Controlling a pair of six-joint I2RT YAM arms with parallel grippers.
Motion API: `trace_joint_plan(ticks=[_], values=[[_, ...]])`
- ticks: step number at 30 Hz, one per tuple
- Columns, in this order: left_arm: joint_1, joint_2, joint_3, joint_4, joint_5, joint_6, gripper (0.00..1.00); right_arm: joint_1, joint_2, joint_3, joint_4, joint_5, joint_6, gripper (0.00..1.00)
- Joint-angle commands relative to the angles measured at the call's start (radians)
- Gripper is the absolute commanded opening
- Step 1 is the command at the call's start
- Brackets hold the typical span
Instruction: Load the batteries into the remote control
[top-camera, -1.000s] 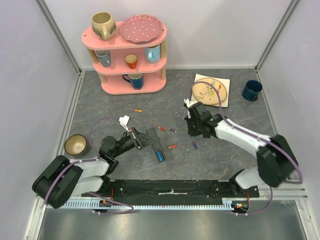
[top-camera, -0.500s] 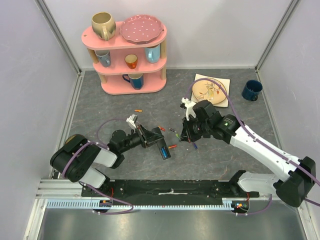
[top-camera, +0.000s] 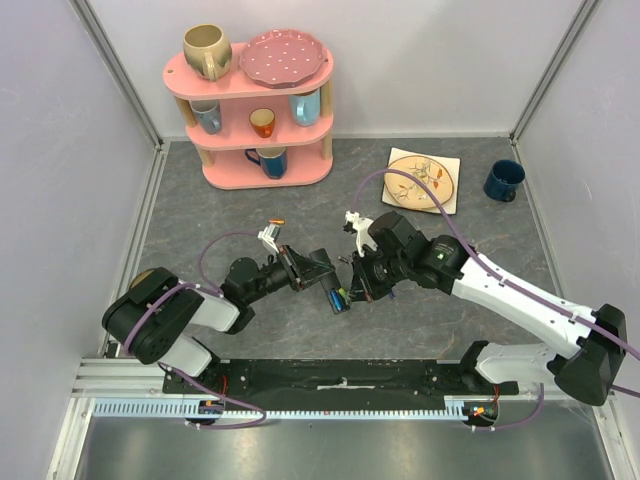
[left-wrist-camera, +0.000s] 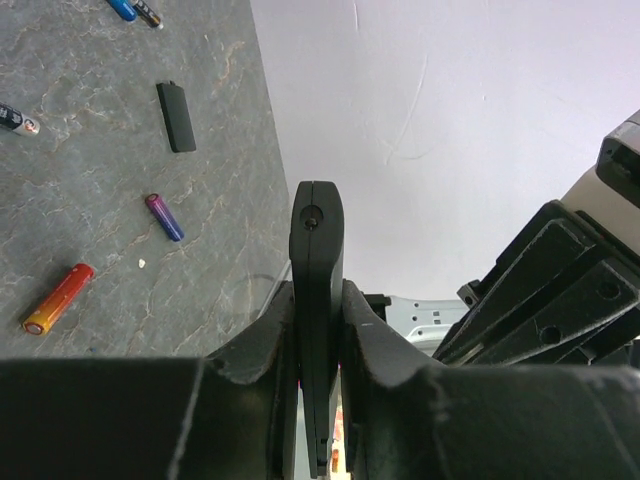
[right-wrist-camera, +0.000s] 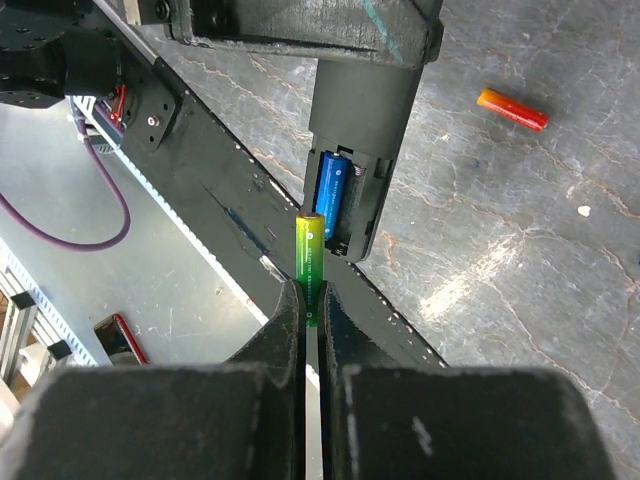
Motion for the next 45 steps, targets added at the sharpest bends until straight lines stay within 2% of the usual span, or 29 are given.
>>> trace_joint_plan(ticks=[1, 11, 45], values=[[-0.018, -0.008, 0.021, 0.372, -0.077, 0.068, 0.02, 0.021, 0.020, 0.040, -0.009, 0.014, 0.040, 0.00], [-0.028, -0.037, 0.007, 0.372, -0.113, 0.089, 0.02, 0.032, 0.056, 0.031, -0.009, 0.066, 0.048, 0.00], [-0.049, -0.093, -0.021, 0.372, -0.094, 0.065, 0.02, 0.033, 0.146, 0.084, -0.039, 0.166, 0.040, 0.00]])
